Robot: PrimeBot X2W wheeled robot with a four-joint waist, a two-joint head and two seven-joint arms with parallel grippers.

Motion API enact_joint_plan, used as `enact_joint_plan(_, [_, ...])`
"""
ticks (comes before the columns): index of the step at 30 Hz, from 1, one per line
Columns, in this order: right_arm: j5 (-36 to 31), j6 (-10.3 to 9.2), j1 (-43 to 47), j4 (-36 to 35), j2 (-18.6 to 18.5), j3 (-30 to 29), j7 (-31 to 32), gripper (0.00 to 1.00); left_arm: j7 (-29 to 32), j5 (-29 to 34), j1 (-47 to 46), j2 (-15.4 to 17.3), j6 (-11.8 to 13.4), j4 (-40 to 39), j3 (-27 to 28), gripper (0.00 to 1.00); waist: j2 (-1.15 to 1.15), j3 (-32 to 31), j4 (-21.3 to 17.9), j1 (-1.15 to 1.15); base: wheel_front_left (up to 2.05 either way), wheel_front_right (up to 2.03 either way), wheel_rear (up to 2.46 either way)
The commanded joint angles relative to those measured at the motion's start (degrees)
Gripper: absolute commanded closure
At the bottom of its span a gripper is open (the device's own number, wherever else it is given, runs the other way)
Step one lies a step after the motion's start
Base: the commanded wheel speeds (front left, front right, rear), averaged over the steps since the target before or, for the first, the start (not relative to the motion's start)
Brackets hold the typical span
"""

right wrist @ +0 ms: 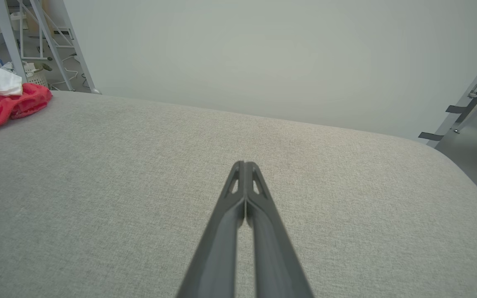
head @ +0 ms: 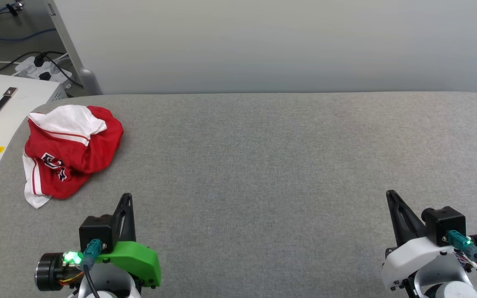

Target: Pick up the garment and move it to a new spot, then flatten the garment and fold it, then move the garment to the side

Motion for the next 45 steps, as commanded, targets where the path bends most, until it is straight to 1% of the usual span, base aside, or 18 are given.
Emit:
enact_joint_plan(1, [-0.55,-0.05,-0.94,-0.28,0.1,-0.15,0.15,1.0,-0.04,0.49,-0.96,-0.25,-0.23,-0.15,0.08,1.0,0.0,0.0,0.0,0.0,0.0,0.0,0.0])
enact_joint_plan(25, [-0.55,-0.05,-0.94,-0.28,0.1,-0.15,0.15,1.0,-0.04,0.49,-0.96,-0.25,-0.23,-0.15,0.08,1.0,0.0,0.0,0.0,0.0,0.0,0.0,0.0])
enact_joint_plan(26, [0.01,0.0,0.0,0.0,0.0,-0.01,-0.02,0.0,-0.02,-0.01,0.0,0.0,0.01,-0.01,0.0,0.0,0.0,0.0,0.0,0.0,0.0,0.0,0.0])
enact_joint_plan(45, [2.73,-0.01,-0.28,-1.51,0.01,-0.83,-1.88,0.0,-1.9,-1.59,-0.11,-0.02,0.44,-0.56,-0.02,0.0,0.0,0.28,-0.01,0.0,0.0,0.0,0.0])
